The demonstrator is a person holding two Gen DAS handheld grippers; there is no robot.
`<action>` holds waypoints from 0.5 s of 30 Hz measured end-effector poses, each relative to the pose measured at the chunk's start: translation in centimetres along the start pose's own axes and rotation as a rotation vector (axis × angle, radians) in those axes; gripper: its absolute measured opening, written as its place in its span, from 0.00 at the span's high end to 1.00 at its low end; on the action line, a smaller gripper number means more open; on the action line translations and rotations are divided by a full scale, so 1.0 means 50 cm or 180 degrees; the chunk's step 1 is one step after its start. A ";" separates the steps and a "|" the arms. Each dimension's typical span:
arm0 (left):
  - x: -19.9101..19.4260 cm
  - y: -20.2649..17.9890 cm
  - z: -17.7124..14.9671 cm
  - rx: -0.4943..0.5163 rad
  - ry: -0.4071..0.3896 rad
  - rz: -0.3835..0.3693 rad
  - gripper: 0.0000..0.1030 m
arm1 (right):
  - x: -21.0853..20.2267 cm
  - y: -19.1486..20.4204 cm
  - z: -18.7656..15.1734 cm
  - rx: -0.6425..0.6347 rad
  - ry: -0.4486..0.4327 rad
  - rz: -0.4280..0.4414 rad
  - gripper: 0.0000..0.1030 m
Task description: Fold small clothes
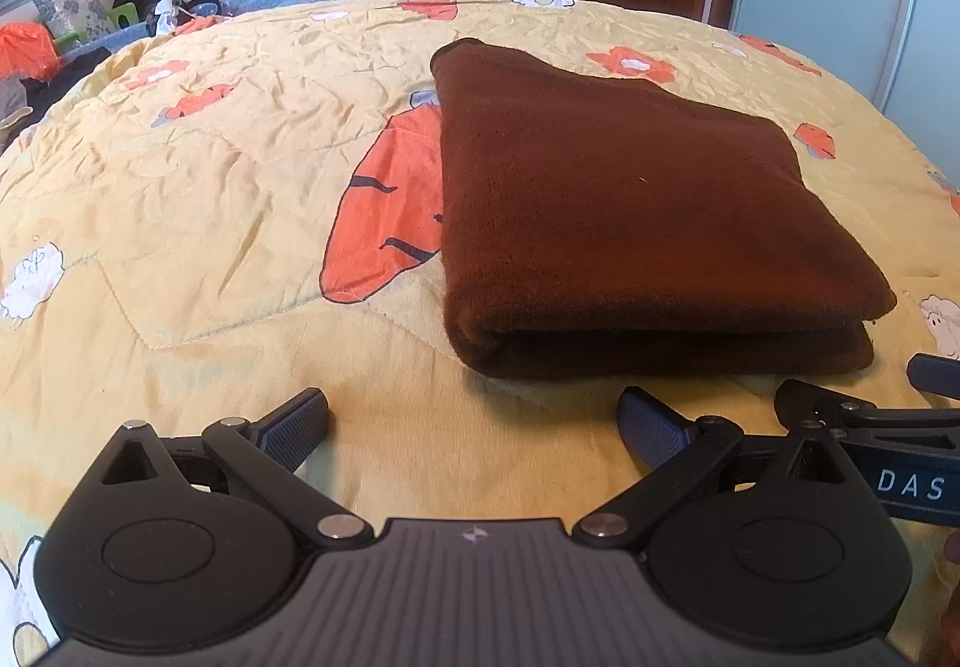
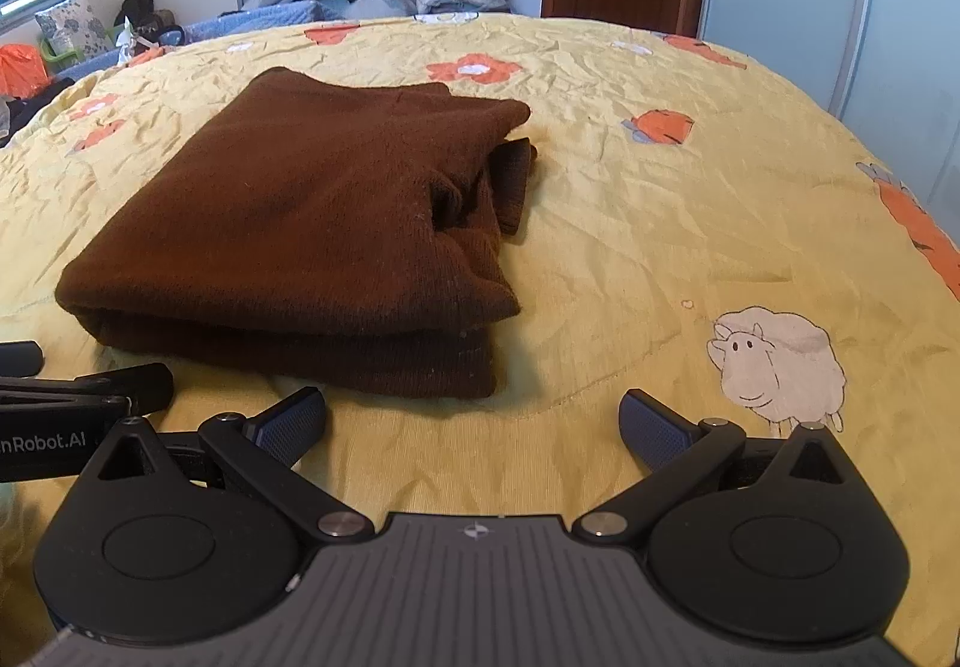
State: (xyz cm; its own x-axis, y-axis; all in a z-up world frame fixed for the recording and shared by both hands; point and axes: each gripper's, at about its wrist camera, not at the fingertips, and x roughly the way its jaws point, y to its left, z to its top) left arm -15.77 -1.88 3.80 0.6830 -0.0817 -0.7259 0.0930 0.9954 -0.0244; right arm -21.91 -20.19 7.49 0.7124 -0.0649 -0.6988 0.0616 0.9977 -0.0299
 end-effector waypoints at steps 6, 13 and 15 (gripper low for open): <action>0.002 -0.001 0.003 -0.0017 0.0027 0.0005 0.00 | 0.008 -0.001 0.022 -0.0003 0.0225 0.0011 0.00; 0.002 -0.001 0.004 -0.0017 0.0027 0.0007 0.00 | 0.008 -0.002 0.019 0.0000 0.0226 0.0006 0.00; 0.002 -0.001 0.003 -0.0015 0.0025 0.0007 0.00 | 0.008 -0.002 0.020 -0.0001 0.0231 0.0005 0.00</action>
State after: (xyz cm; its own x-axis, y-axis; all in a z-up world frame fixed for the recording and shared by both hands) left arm -15.58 -1.95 3.85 0.6775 -0.0791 -0.7312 0.0881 0.9958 -0.0261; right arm -20.93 -20.35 7.91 0.6599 -0.0617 -0.7488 0.0605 0.9977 -0.0290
